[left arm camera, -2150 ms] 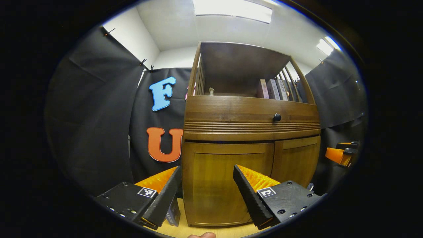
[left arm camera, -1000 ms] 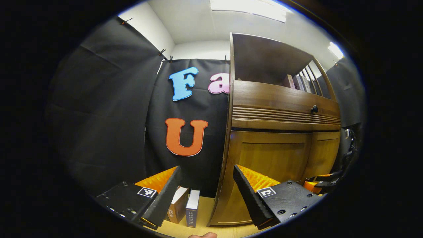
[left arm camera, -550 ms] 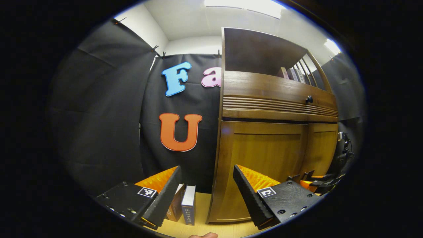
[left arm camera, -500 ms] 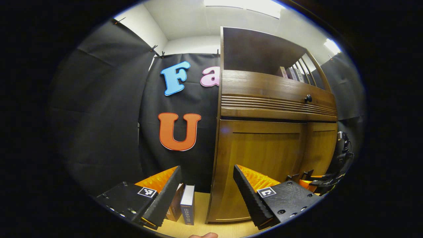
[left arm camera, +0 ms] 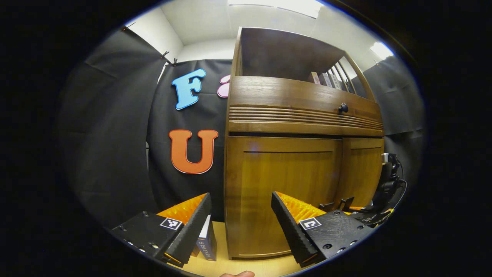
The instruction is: Open the right door of the double-door shoe cabinet with the right hand, and open the left door with the left hand.
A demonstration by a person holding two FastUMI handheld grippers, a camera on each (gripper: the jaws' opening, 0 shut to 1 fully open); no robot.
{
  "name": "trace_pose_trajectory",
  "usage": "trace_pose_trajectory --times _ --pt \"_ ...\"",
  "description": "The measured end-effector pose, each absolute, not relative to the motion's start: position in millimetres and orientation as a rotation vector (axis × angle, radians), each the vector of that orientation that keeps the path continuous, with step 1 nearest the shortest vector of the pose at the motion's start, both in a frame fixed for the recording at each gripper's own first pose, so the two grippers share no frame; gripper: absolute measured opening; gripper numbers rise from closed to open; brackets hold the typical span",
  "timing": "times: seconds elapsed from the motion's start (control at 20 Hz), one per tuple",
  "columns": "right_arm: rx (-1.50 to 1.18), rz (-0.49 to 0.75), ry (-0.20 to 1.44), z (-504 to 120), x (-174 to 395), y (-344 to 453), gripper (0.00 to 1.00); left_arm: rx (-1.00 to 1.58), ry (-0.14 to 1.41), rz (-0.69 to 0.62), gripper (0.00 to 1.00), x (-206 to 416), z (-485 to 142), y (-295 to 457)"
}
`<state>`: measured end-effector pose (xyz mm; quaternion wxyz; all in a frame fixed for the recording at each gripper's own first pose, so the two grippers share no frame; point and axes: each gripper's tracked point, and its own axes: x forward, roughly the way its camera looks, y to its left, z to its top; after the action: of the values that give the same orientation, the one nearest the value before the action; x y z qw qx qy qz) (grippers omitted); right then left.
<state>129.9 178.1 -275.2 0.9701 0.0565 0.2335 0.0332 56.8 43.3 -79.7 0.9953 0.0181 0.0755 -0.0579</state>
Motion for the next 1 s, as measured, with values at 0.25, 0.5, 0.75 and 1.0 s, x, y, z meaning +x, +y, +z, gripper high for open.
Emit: trace_pose_trajectory --times 0.25,0.5,0.75,1.0 --pt "0.126 0.107 0.493 -272 122 176 0.27 0.034 0.135 -0.132 1.00 51 -74 16" --pt "0.118 0.174 0.497 -267 90 169 0.28 0.043 0.123 -0.135 1.00 37 -71 -4" --pt "0.110 0.217 0.497 -263 68 161 0.28 0.042 0.122 -0.131 0.94 26 -69 -18" --pt "0.120 0.275 0.499 -258 46 152 0.27 0.043 0.124 -0.134 0.94 20 -72 -37"
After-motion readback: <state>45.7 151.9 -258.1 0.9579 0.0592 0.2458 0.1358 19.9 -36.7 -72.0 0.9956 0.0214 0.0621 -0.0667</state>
